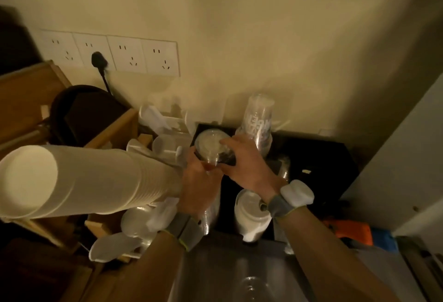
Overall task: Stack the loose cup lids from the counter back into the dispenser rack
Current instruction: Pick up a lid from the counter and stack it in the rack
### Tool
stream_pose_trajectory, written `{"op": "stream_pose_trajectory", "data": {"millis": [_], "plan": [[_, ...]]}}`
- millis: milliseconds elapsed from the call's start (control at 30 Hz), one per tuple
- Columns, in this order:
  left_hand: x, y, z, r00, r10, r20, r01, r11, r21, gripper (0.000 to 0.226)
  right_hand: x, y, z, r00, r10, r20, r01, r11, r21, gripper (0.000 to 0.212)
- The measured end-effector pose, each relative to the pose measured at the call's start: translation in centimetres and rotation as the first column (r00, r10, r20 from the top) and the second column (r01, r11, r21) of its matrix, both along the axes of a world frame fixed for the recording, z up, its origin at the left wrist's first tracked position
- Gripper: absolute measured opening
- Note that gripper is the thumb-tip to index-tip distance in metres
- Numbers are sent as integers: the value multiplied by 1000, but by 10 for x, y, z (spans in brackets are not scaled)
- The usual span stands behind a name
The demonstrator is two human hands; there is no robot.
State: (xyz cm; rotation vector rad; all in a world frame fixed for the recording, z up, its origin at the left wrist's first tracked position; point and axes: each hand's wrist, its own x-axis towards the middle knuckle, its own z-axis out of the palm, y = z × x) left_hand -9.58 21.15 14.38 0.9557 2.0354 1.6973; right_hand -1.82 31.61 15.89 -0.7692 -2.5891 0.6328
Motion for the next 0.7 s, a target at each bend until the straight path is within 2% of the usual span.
{"op": "stream_pose_trajectory", "data": {"millis": [133,333,467,533,633,700], "plan": [[-8,6,-3,997,22,-72,-29,995,-91,58,-12,7,-10,999,-35,5,34,992,121,55],[-27,32,-13,974,157,-164,-181,973,-143,44,-29,13,-3,996,-61,64,49,983,179,42],[-41,54,-35,924,237,-299,-309,926,-219,36,-40,14,-9,984,-82,161,46,975,218,31],[-40,59,-42,873,319,-368,-416,882,-222,35,-42,14,-11,977,-100,190,52,969,242,30],[-41,59,-43,825,365,-432,-475,862,-178,42,-46,15,-16,961,-118,249,25,938,346,35],[-41,55,-43,865,280,-416,-396,890,-225,48,-47,15,-19,946,-128,297,-11,906,424,37]]}}
